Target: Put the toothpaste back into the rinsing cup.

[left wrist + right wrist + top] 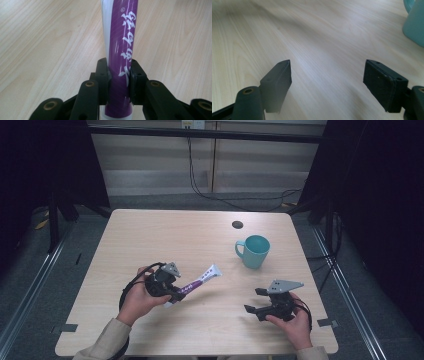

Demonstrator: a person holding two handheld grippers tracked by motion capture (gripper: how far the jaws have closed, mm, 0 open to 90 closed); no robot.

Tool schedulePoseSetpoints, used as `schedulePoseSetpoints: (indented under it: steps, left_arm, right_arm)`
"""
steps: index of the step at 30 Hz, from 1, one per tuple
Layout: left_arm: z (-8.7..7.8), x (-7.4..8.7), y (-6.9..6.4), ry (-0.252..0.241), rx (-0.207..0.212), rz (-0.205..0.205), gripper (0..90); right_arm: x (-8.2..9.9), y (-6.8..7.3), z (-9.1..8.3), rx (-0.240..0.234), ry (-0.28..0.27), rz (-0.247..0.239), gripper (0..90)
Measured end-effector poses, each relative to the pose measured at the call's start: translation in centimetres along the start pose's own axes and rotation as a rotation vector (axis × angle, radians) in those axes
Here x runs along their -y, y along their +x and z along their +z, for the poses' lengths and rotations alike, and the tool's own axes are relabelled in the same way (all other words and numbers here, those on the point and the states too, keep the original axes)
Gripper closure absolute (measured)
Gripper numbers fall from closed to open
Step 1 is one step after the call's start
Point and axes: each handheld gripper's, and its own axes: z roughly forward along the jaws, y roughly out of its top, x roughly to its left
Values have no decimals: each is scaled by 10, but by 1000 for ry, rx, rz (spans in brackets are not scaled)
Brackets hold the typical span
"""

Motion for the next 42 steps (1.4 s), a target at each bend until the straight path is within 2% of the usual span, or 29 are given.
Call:
schedulePoseSetpoints:
  steps: [4,5,8,15,16,17,18,21,25,27,30,31,38,42]
  left_arm:
    - [3,-2,-2,-16,7,-2,739]
    - [4,-3,-3,-28,9,-16,739]
    - [6,-5,-5,-34,14,0,739]
    - [9,-9,-9,-49,26,6,739]
    - [9,-10,-9,-44,30,22,739]
    - [10,-11,-10,-54,28,7,739]
    - [10,-12,-10,-45,30,24,739]
    - [12,-14,-12,-61,38,16,739]
    - [13,-17,-14,-64,41,32,739]
    - [14,-19,-16,-80,44,22,739]
    - [17,-22,-16,-71,51,43,739]
    - [18,-22,-17,-80,56,31,739]
    - [24,-25,-20,-89,71,38,739]
    - [27,-27,-22,-92,72,46,739]
  right_arm:
    - [-11,4,4,-26,-28,-10,233]
    - [-14,5,5,-40,-34,-10,233]
    - [-22,7,10,-68,-54,4,235]
    - [-33,10,21,-114,-86,16,248]
    - [-35,11,25,-125,-85,17,249]
    - [-36,12,26,-127,-83,19,248]
    - [-37,12,27,-129,-85,18,248]
    - [-39,13,30,-133,-89,17,248]
    - [-42,12,32,-140,-89,21,245]
    - [-43,12,34,-148,-91,23,237]
    - [-45,13,34,-157,-100,21,237]
    - [-45,13,34,-158,-101,21,237]
    - [-48,12,36,-161,-103,29,231]
    - [-51,13,39,-181,-122,46,230]
